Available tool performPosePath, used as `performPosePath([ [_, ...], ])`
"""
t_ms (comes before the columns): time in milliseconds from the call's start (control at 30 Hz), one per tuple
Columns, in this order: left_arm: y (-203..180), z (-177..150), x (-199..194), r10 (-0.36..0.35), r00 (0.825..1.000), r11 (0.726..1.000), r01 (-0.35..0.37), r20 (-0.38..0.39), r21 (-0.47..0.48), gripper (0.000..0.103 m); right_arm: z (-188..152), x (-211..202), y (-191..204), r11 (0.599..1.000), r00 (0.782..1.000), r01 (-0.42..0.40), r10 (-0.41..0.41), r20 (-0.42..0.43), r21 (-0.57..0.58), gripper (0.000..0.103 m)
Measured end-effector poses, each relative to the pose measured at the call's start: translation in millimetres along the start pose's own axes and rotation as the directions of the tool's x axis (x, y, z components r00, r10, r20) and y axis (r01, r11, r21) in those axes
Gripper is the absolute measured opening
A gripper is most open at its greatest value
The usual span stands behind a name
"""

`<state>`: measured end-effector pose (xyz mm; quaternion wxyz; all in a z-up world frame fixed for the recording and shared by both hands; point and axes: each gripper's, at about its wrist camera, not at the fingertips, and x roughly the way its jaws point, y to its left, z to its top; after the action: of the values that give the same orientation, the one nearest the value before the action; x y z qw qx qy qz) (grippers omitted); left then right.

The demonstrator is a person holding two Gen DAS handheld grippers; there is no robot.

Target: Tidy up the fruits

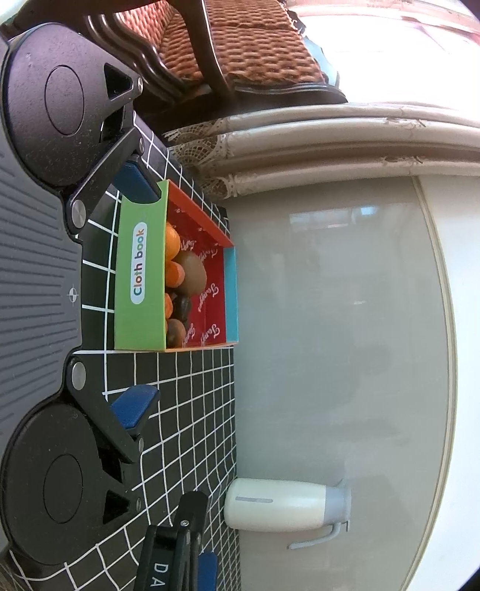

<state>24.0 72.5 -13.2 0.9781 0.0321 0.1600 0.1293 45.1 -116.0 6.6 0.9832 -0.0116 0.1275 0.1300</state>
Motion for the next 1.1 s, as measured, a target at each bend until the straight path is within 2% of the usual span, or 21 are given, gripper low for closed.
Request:
performPosePath([
  [1100, 0.6, 1.3, -0.7, 0.012, 1.000, 1.000, -0.012, 0.010, -0.020, 0.103, -3.5, 4.0, 0.7, 1.000, 0.999, 0.009, -0.009, -0.034, -0.018, 0.081],
])
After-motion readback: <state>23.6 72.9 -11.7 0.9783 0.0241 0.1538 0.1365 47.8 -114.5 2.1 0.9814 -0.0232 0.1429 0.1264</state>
